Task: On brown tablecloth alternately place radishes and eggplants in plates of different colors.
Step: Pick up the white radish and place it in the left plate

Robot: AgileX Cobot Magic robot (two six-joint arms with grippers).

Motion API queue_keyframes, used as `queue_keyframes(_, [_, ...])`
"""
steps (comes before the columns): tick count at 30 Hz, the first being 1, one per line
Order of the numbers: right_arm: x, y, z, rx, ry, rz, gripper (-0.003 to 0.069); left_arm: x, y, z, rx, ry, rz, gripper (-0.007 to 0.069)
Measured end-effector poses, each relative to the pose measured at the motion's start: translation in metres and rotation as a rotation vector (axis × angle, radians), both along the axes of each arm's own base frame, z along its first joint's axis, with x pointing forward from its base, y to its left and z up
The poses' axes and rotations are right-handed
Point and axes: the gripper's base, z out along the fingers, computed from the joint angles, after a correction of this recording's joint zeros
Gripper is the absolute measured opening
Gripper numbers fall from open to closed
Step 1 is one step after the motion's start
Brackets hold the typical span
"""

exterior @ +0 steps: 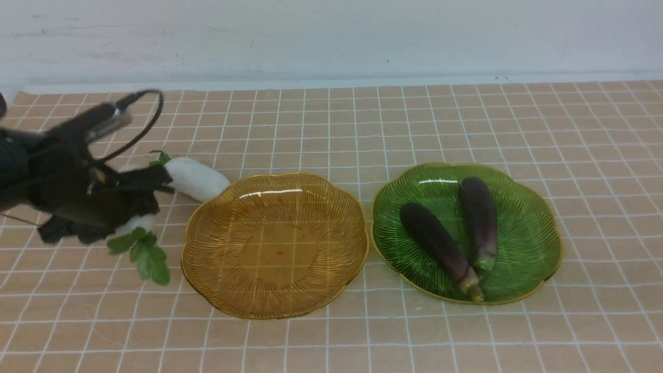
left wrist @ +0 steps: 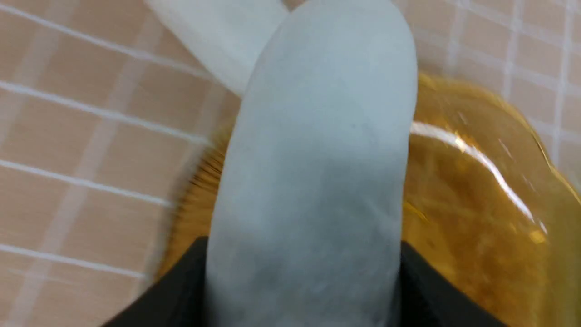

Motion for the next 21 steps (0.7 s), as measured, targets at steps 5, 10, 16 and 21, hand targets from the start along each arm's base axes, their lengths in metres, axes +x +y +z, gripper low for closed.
queue_keyframes(5, [0.0, 0.0, 0.0, 0.0, 0.0, 0.0, -0.0016, 0.004, -0.022, -0.037, -0.049, 0.138, 0.016, 0.043])
queue_keyframes(10, [0.0, 0.0, 0.0, 0.0, 0.0, 0.0, -0.0017, 0.009, -0.012, -0.045, -0.059, 0.171, 0.061, 0.0578])
queue_keyframes(16, [0.0, 0.0, 0.0, 0.001, -0.005, 0.0, -0.0017, 0.035, 0.024, -0.016, -0.054, 0.122, 0.128, 0.0649])
queue_keyframes(21, [0.001, 0.0, 0.001, 0.011, -0.014, -0.007, -0.0017, 0.081, 0.045, -0.002, -0.092, -0.025, 0.201, 0.0626])
